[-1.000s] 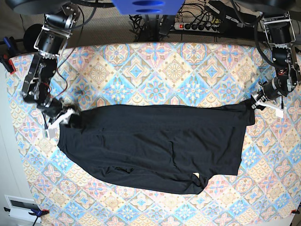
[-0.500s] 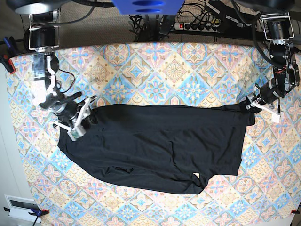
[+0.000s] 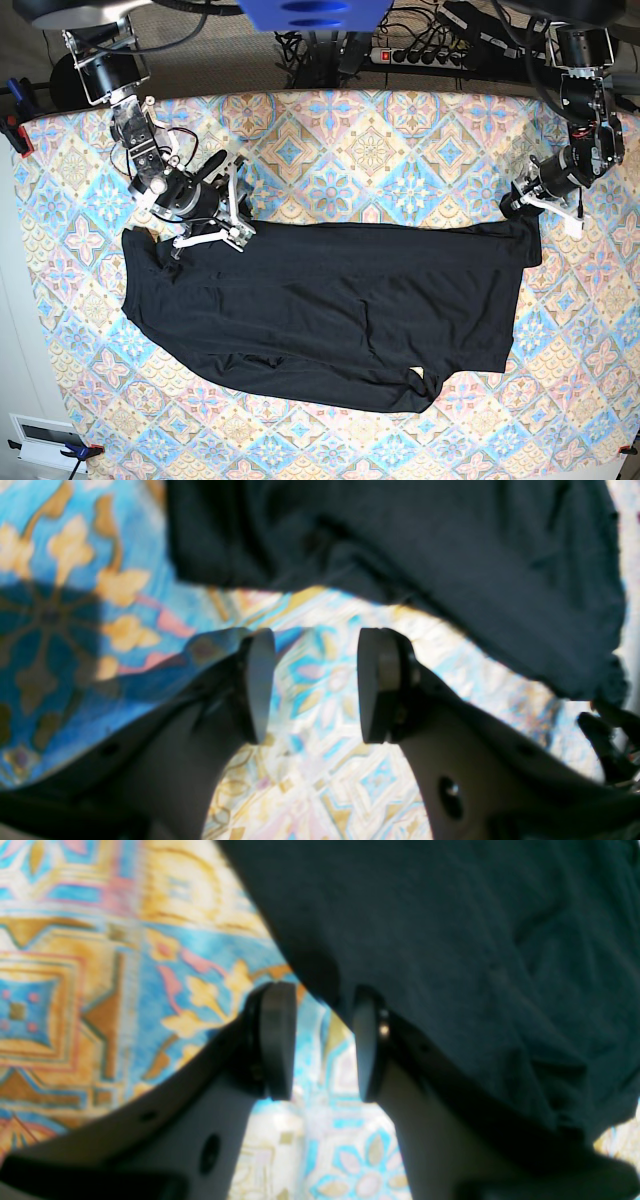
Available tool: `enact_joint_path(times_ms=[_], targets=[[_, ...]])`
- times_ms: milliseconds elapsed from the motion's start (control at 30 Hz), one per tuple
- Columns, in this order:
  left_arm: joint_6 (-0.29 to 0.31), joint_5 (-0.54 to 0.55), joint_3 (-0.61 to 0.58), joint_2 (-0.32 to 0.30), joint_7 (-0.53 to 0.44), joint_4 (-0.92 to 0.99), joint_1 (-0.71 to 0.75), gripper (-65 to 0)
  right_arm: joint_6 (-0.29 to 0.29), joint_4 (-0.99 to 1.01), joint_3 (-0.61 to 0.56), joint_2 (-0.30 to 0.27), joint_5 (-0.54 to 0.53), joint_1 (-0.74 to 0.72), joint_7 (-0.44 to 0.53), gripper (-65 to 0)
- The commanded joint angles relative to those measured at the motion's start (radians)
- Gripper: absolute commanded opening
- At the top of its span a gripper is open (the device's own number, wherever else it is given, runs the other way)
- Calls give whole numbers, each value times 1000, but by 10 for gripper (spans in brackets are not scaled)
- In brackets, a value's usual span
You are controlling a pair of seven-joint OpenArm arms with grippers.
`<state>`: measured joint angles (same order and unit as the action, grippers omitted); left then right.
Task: Layout the t-shirt on the table in an organized manner, then fold the t-shirt properly
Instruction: 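Regrasp the shirt shoulder edge with the right gripper, moving inward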
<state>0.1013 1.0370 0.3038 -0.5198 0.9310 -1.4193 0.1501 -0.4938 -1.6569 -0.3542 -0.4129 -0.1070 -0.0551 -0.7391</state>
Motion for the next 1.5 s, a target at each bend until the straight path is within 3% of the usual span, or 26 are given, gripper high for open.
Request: enact_joint_path(times_ms=[0,533,767,933,1033,1133,1467], targets=[[8,12,7,-16,-10,-15,-13,-382,8,-18,8,-13,2,-21,19,-462],[8,9,7,-16,-10,-15,-16,-382,10,74,-1,-8,10,-94,22,-460],[8,9,7,-16,-11,-15,-16,-382,11,165,-101,-8,10,-157,42,-460],[8,9,7,-16,-14,-15,-16,-382,11,212,-107,-8,10,-160,68,-470],[10,9,7,-16,-14,-15,-16,-382,11,234,-107,-8,10,-170,66,-530],[10,9,7,-16,-16,-15,-16,-382,10,240,-99,-8,10,-171,72,-650],[10,9,8,3,-16,-15,-16,-383,11,241,-98,-8,10,-291,74,-650]])
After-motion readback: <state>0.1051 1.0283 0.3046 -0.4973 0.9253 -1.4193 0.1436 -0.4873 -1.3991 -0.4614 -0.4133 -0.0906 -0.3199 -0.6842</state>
